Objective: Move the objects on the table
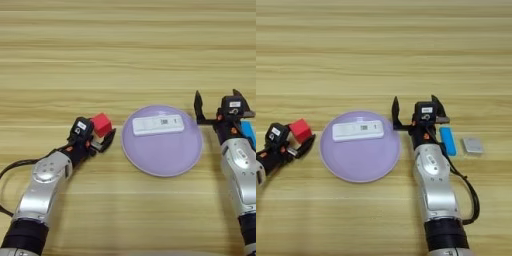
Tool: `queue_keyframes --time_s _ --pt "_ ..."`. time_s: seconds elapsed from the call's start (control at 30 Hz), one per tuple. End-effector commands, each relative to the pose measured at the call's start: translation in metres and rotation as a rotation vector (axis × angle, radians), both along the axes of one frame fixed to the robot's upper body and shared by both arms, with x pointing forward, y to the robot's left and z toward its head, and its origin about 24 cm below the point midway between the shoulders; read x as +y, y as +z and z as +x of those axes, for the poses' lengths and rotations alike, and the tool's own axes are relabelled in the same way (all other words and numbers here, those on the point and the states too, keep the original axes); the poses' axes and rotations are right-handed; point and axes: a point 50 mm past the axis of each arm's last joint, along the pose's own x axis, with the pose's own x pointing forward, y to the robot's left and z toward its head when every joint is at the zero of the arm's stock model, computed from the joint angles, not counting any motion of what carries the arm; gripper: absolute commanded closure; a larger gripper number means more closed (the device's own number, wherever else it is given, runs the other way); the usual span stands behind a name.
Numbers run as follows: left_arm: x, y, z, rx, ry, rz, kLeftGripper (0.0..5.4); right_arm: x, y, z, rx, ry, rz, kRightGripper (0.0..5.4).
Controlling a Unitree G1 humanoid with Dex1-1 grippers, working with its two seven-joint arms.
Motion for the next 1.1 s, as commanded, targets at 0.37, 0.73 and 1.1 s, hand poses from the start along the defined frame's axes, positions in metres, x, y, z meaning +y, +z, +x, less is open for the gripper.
queue_keyframes --time_s 0.37,0.73,1.1 --pt "0.012 0.02 0.011 -0.113 0.122 -0.045 0.09 0.001 0.001 0.001 -0.006 -0.004 0.0 0.0" --pt "0.006 0.033 0.011 -0.214 0.1 -0.138 0.02 0.001 0.001 0.0 -0.006 -0.002 -0.005 0.0" --pt "0.008 0.042 0.016 -0.302 0.188 -0.134 0.02 -0.001 0.003 -0.002 0.006 0.016 -0.011 0.0"
